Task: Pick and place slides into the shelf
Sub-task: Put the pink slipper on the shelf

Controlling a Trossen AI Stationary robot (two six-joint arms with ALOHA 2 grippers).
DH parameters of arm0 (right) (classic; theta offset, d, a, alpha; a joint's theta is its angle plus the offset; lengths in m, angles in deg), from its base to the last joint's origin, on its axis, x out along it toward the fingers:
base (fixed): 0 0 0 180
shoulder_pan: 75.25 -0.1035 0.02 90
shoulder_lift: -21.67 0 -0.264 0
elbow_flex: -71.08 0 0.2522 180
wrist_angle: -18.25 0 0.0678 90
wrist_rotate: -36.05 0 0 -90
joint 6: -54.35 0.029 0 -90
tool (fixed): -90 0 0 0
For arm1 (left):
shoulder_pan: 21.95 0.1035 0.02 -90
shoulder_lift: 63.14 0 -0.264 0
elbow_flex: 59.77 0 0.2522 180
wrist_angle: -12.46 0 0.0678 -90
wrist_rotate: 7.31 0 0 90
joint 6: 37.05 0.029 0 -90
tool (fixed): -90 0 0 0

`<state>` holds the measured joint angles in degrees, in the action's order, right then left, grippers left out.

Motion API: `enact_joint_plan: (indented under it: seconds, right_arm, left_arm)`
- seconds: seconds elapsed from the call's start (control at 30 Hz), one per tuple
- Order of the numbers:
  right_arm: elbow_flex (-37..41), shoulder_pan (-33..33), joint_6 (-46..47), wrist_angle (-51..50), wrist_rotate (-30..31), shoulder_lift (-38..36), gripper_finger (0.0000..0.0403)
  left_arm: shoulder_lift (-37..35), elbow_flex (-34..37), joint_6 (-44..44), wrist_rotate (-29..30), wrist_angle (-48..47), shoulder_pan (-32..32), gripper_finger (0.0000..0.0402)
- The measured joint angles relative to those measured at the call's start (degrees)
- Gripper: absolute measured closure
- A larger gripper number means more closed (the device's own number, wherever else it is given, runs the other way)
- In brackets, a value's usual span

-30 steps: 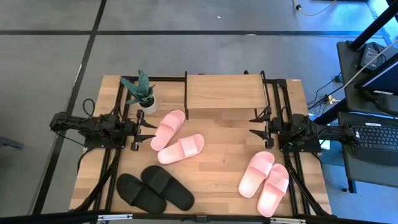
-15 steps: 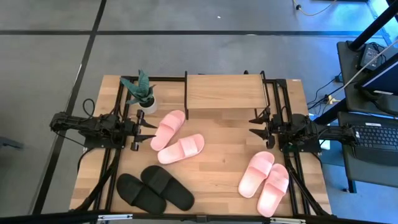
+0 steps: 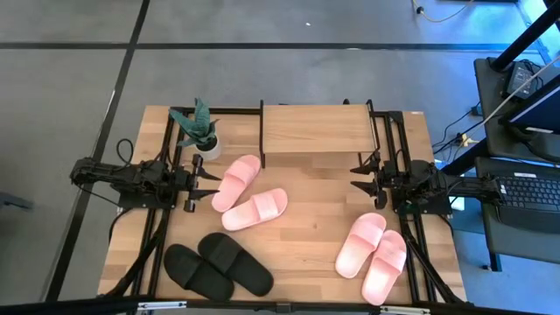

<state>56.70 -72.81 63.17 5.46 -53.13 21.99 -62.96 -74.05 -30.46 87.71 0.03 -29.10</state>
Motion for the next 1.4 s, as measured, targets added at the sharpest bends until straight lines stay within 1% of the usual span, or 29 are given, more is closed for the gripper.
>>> enact_joint_plan:
  seconds: [0.2, 0.4, 0.57, 0.63, 0.77, 0.87, 1.0, 1.1, 1.17, 1.23, 1.33, 1.4]
  right_arm:
    - [-0.01, 0.00, 0.13, -0.02, 0.00, 0.00, 0.0192]
    - [0.00, 0.00, 1.46, -0.04, -0.02, 0.00, 0.0192]
    - [0.00, 0.00, 2.30, -0.07, -0.02, -0.01, 0.0192]
    - [0.00, 0.00, 3.02, -0.04, -0.02, 0.00, 0.0192]
    - [0.00, 0.01, 3.05, -0.07, -0.02, -0.02, 0.0192]
    - [0.00, 0.00, 3.04, -0.07, -0.02, -0.02, 0.0192]
    - [-0.01, 0.02, 3.07, -0.07, -0.02, 0.00, 0.0192]
    - [0.00, 0.02, 2.91, -0.07, 0.00, -0.01, 0.0192]
    - [0.00, 0.01, 2.90, -0.07, 0.02, 0.00, 0.0192]
    - [0.00, 0.00, 2.89, -0.06, 0.05, 0.00, 0.0192]
    - [0.00, 0.00, 2.88, -0.04, 0.13, -0.02, 0.0192]
    - [-0.02, 0.02, 2.91, -0.04, 0.15, 0.00, 0.0192]
  left_arm:
    - [0.01, 0.02, 0.14, 0.00, 0.41, 0.01, 0.0240]
    - [0.01, 0.02, -0.33, 0.55, 3.11, -0.01, 0.0240]
    - [0.01, 0.02, 1.88, -2.76, 5.53, -0.01, 0.0239]
    - [0.01, 0.02, 2.87, -4.10, 5.90, -0.01, 0.0229]
    - [0.03, 0.02, 2.79, -4.20, 5.84, -0.01, 0.0191]
    - [0.12, 0.02, 0.51, -4.22, 5.70, -0.01, 0.0170]
    - [0.12, 0.02, -6.55, -4.31, 5.86, -0.01, 0.0163]
    - [0.14, 0.02, -6.86, -4.22, 8.60, -0.01, 0.0162]
    - [0.51, 0.00, -2.80, -4.20, 9.68, -0.23, 0.0163]
    - [1.99, -0.01, 4.43, -4.26, 10.04, -0.84, 0.0165]
    - [5.50, -1.17, 14.09, -4.20, 10.43, -2.24, 0.0168]
    - [8.61, -3.31, 17.93, -3.71, 11.31, -3.33, 0.0168]
